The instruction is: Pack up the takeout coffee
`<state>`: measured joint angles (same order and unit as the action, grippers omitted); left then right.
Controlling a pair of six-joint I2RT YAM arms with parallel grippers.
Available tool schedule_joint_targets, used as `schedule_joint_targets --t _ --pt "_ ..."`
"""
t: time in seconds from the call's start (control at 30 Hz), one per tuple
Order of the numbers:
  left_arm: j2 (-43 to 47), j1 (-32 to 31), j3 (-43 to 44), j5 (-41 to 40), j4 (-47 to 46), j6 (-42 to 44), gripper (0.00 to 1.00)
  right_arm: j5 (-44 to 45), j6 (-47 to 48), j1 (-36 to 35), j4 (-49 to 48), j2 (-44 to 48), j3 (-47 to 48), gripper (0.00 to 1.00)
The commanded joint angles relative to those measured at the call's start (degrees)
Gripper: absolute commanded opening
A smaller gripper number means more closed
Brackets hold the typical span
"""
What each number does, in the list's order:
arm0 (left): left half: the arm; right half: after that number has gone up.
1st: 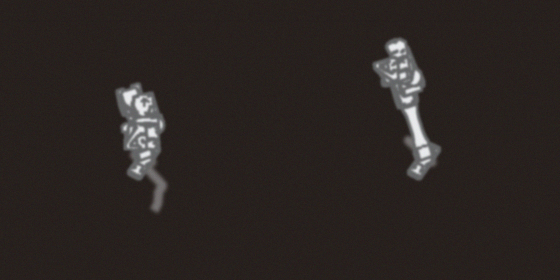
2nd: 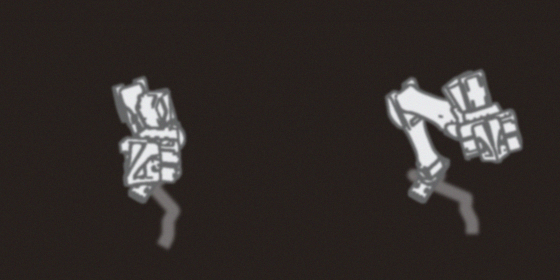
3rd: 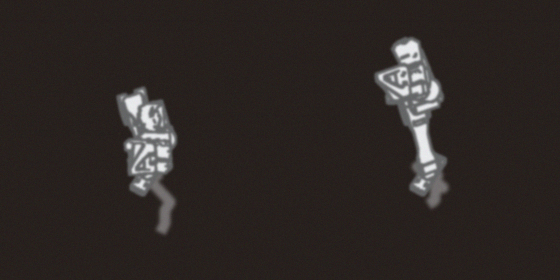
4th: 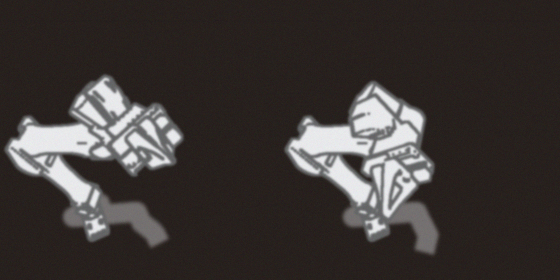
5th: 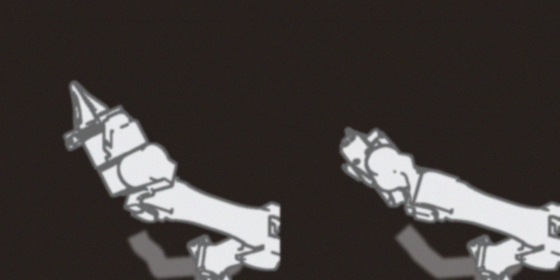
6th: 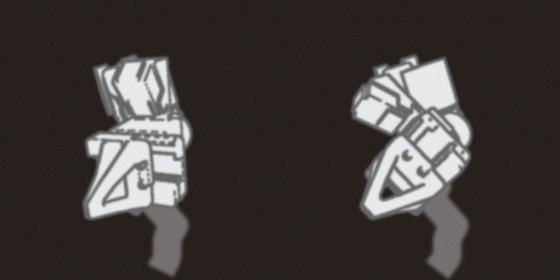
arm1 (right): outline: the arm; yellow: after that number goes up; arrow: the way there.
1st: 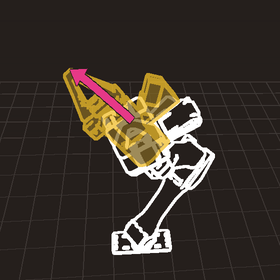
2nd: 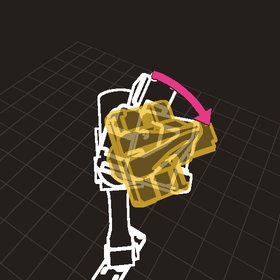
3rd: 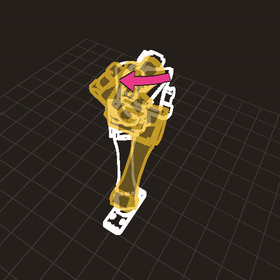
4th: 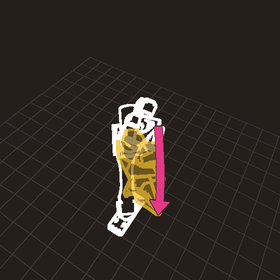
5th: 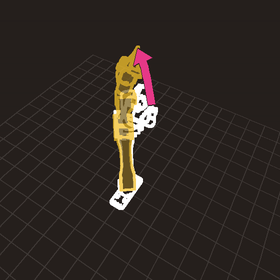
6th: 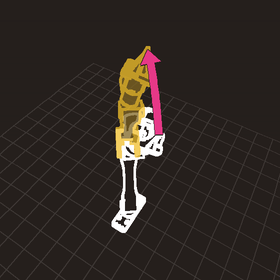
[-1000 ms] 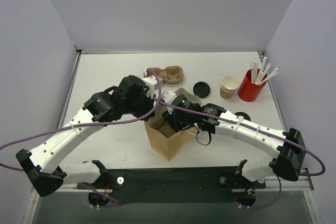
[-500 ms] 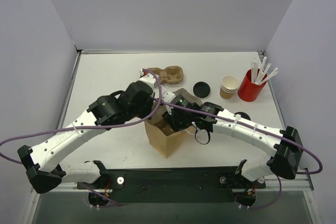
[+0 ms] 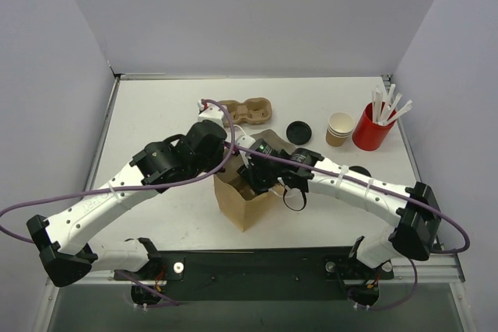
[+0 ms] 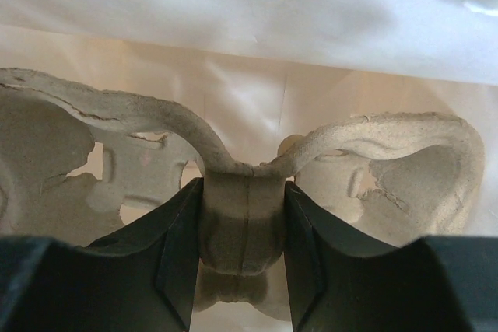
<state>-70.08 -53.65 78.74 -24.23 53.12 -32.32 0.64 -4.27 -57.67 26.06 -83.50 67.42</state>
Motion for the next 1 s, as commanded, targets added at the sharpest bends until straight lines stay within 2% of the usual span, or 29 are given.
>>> schedule_joint_targets --t 0.0,0.27,0.77,0.97 --pt "1.79 -0.05 -0.51 -4.16 -8.74 -4.50 0.00 -0.20 0.49 0.01 6.28 -3.77 1.13 0.27" --pt "5.22 -0.93 -5.35 -5.83 -11.55 -8.64 0.00 -1.44 0.23 0.45 7.86 -6.41 1.66 0.27" --pt "5.66 -2.25 -5.97 -7.32 -13.66 -7.59 0.00 -2.05 1.37 2.03 14.45 -9.48 4.30 0.26" --pt "6.27 -2.78 -7.02 -5.48 -16.29 -5.31 0.00 -2.32 1.72 2.83 15.68 -11.06 5.61 0.27"
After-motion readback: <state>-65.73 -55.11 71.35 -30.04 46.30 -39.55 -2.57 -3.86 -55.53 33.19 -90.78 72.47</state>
